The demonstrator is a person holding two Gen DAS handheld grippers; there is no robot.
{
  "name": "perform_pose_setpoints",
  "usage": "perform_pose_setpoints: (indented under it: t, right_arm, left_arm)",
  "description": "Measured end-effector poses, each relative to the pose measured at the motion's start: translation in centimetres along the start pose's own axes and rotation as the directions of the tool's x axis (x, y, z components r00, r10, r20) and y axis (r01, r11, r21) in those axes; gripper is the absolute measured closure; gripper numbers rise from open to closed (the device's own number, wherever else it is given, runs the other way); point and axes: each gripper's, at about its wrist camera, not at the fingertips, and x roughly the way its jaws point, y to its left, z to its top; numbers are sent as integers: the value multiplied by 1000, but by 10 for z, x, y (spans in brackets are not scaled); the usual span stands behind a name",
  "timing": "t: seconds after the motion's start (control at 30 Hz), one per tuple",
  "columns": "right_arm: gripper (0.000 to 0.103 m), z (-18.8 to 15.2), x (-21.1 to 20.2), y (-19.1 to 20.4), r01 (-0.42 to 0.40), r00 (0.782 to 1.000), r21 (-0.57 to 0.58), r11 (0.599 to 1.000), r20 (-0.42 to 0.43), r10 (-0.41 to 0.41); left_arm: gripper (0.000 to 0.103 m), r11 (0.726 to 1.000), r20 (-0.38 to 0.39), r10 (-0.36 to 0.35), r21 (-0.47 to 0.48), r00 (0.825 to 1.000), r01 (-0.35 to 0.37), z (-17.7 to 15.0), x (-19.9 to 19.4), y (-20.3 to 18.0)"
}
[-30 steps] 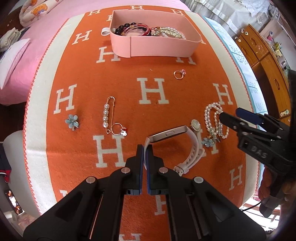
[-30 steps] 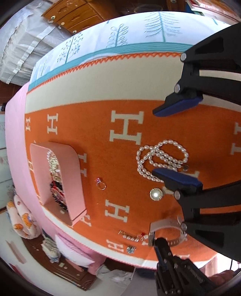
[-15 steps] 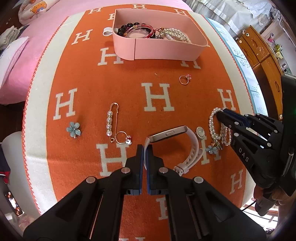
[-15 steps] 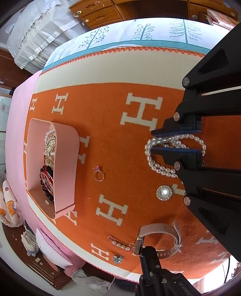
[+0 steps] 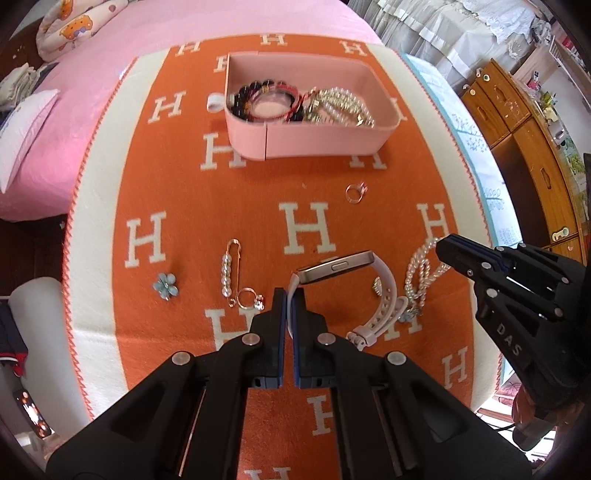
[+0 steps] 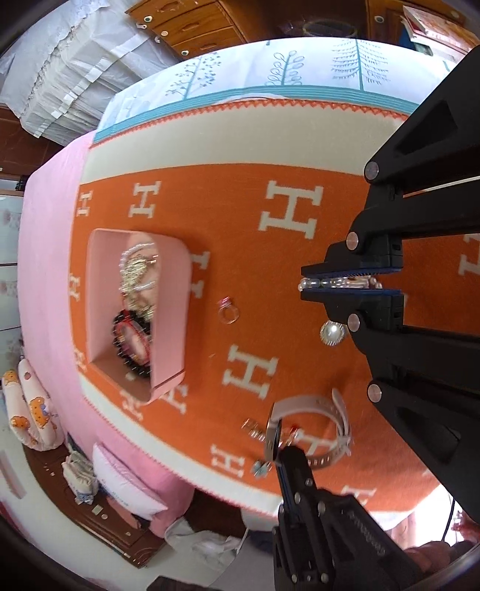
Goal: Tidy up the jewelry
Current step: 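Lift the white watch with the left tool while the right tool lifts the pearls, then carry the watch and pearl necklace into the pink tray and open both tools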
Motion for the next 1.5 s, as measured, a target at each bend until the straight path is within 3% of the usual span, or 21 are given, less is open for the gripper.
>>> perform_pose_setpoints:
  t: [0.27,0.57,0.83,1.0,1.33,1.5]
  right_arm:
    - [98,26,-51,10,-14,997,-5,1000,70,14]
    - [98,77,-104,10,-43,986,10,999,162,41]
    - [98,144,-127,9,-70,969,38,997,239,59]
    - [98,181,-105,7,-82,969,64,995,241,64]
    - [98,237,-17,-19,-209,968,207,956,185,172]
    - [98,248,18,-21,-183,979,223,957,131,157]
  left_arm:
    - [102,1000,77,-2,14,997,1,28,-40,0]
    - [102,999,175,-11,33,985,6,79,-81,3]
    - [102,999,199,-13,53,980,2,129,-75,8]
    - [102,999,169,-8,54,986,-2,157,-44,13]
    - [101,997,82,17,71,996,-23,186,47,24]
    - [87,997,50,1,74,999,-5,188,67,25]
